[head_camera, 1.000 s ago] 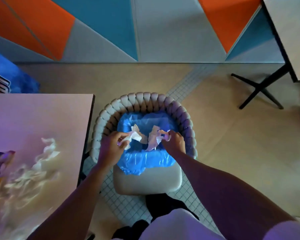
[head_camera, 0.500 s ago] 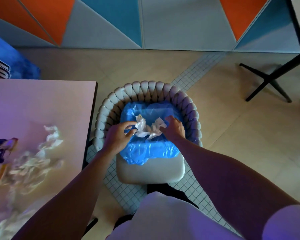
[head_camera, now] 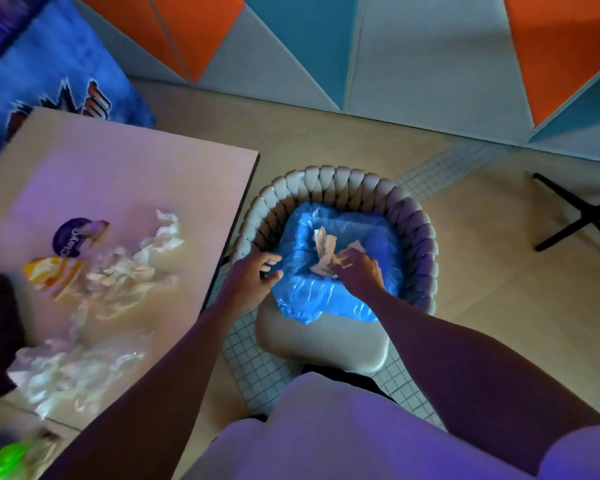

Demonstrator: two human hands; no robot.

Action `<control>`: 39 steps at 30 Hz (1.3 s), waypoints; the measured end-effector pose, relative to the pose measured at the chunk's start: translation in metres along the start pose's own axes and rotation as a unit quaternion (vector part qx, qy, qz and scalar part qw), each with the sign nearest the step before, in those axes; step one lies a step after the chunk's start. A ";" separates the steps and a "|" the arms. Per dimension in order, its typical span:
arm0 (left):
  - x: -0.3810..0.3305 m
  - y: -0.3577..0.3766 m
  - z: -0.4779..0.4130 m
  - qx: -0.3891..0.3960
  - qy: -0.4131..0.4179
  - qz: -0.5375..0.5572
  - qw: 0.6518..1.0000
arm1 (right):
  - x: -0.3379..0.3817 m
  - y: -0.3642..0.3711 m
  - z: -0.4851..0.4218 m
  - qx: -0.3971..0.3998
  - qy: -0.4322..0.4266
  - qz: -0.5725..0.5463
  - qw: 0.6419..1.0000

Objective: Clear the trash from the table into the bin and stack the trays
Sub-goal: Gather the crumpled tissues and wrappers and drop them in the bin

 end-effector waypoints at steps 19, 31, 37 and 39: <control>0.254 -0.081 0.257 -0.256 -0.229 0.234 0.909 | 0.196 0.206 0.115 0.178 -0.272 0.125 0.937; 0.406 -0.087 0.423 -0.373 -0.332 0.312 0.808 | 0.296 0.363 0.225 0.294 -0.442 0.184 0.827; 0.456 -0.079 0.486 -0.410 -0.382 0.290 0.776 | 0.327 0.425 0.275 0.324 -0.489 0.172 0.791; 0.465 -0.077 0.498 -0.425 -0.400 0.289 0.759 | 0.331 0.437 0.285 0.331 -0.502 0.179 0.779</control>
Point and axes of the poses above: each hand's wrist, its own z-axis away from the middle knuckle, its own y-axis out of the palm, x = y × z, the point moved 2 cm from there along -z, towards the middle knuckle, and after that the axes turned 14 degrees about -y, right-handed, at the moved point
